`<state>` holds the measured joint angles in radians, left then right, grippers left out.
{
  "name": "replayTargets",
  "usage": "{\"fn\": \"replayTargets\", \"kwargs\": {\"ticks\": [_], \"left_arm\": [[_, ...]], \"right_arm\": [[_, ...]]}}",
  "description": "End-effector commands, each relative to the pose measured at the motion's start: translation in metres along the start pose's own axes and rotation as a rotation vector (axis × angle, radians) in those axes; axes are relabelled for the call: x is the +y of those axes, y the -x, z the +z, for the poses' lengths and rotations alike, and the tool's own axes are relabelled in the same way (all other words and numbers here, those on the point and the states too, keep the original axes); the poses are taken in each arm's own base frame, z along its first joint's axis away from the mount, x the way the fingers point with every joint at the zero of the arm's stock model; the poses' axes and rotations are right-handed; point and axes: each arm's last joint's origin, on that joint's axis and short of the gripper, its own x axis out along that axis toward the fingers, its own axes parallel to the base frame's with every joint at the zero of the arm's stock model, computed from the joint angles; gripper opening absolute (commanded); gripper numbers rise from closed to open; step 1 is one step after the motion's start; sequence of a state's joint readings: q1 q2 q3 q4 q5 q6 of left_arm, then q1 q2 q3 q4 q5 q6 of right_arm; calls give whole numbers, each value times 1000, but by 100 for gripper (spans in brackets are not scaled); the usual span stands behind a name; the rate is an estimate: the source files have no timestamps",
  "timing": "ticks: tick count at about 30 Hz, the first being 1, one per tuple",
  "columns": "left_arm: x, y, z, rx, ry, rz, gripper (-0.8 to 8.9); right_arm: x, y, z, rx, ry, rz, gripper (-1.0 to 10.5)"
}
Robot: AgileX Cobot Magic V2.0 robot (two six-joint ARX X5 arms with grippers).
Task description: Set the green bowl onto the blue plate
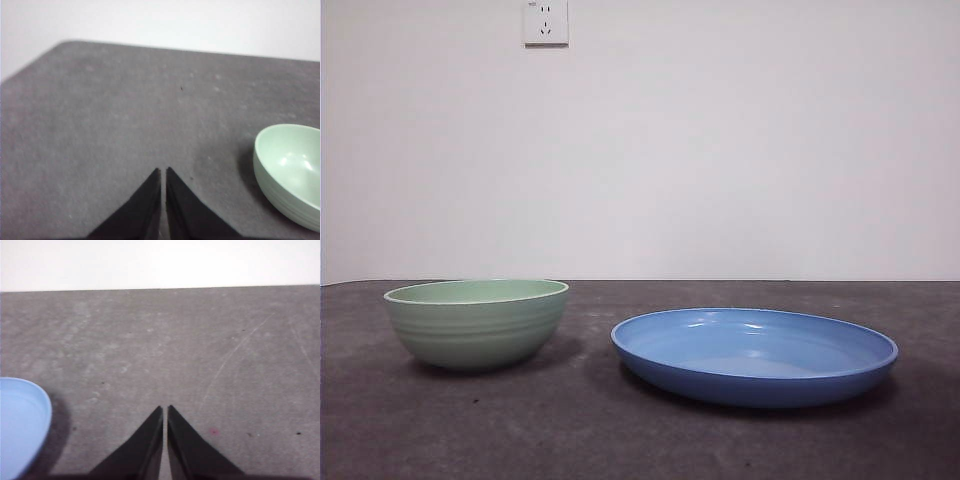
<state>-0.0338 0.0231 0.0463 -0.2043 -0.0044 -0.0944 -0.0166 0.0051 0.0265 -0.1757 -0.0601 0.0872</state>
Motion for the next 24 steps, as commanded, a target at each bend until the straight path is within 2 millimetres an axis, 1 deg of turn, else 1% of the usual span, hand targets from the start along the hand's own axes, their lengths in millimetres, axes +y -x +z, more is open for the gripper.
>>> {"fn": "replayTargets", "kwargs": {"ticks": [1, 3, 7, 10, 15, 19, 24], "left_arm": [[-2, 4, 17, -36, 57, -16, 17], [-4, 6, 26, -47, 88, -24, 17], [-7, 11, 51, -69, 130, -42, 17], [-10, 14, 69, -57, 130, -48, 17], [-15, 20, 102, 2, 126, -77, 17], [-22, 24, 131, 46, 123, -174, 17], [-30, 25, 155, 131, 126, -320, 17]], "right_arm": [[3, 5, 17, -60, -77, 22, 8], [4, 8, 25, -82, -109, 33, 8], [8, 18, 45, -128, -187, 61, 8], [10, 25, 61, -118, -221, 72, 9], [16, 36, 88, -66, -235, 128, 8], [21, 42, 111, 13, -234, 214, 8], [26, 45, 133, 125, -226, 292, 8]]}}
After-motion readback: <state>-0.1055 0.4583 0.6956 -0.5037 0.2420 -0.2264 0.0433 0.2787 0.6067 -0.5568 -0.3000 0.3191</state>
